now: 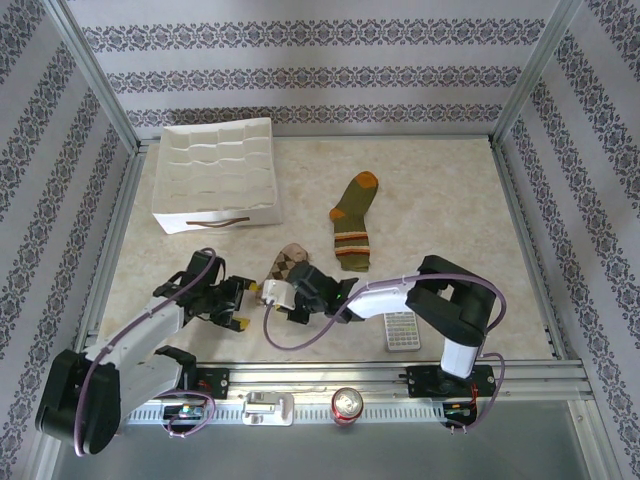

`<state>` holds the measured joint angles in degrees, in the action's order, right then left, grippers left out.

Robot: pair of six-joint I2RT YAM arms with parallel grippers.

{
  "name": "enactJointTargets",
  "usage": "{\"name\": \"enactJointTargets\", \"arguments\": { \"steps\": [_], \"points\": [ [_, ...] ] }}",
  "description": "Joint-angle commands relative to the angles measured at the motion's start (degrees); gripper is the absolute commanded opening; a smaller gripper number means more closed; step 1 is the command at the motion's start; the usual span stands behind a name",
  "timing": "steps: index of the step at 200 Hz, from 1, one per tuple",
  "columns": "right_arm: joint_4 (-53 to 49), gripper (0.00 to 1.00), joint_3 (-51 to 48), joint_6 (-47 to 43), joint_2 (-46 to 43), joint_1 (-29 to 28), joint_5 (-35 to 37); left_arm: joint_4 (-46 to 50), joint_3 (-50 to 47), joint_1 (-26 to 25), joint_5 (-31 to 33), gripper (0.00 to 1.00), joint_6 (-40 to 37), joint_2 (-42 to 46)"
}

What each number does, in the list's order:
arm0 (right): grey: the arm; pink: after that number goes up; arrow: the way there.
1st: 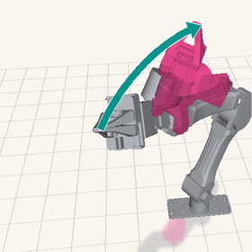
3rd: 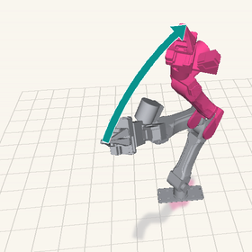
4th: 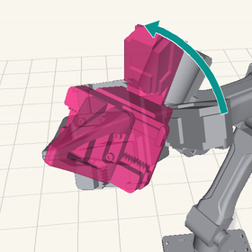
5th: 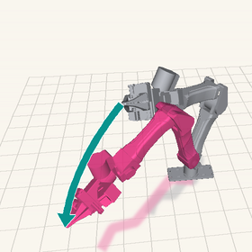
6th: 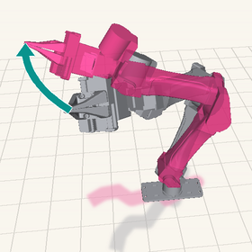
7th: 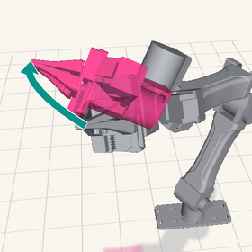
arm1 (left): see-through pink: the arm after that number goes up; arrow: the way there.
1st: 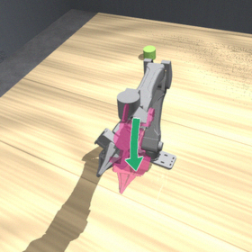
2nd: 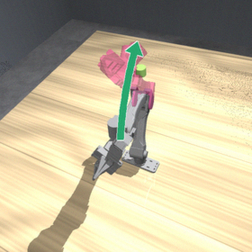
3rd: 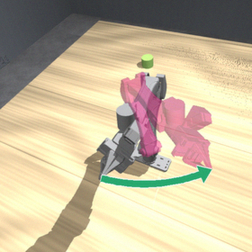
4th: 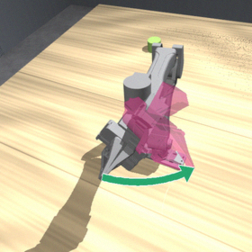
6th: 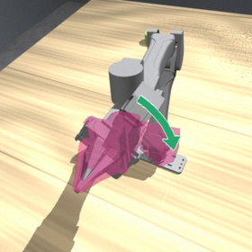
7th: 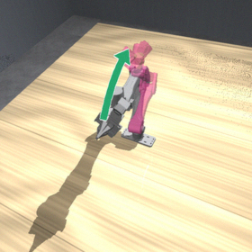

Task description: Roll the socks

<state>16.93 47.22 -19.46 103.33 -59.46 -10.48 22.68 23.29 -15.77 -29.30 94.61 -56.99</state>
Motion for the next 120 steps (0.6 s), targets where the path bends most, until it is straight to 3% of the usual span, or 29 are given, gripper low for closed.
{"name": "enactJointTargets", "arguments": {
  "steps": [1,32,71,120],
  "points": [
    [-7.25,0.00,-2.92,6.58,2.50,2.94,-11.24,3.39,2.69,0.80,-0.97,0.76,-3.65,1.80],
    [-5.78,0.00,-3.36,11.74,4.86,7.14,-18.90,1.31,3.10,0.73,-2.39,0.71,-6.80,1.89],
    [-4.11,0.00,-3.29,16.48,8.35,11.61,-27.91,-7.89,2.80,-1.15,-3.92,0.63,-7.43,-1.67],
    [-4.18,0.00,-2.06,20.67,12.14,15.43,-33.22,-14.86,4.00,-4.55,-2.61,0.61,-9.12,-9.98]
  ]
}}
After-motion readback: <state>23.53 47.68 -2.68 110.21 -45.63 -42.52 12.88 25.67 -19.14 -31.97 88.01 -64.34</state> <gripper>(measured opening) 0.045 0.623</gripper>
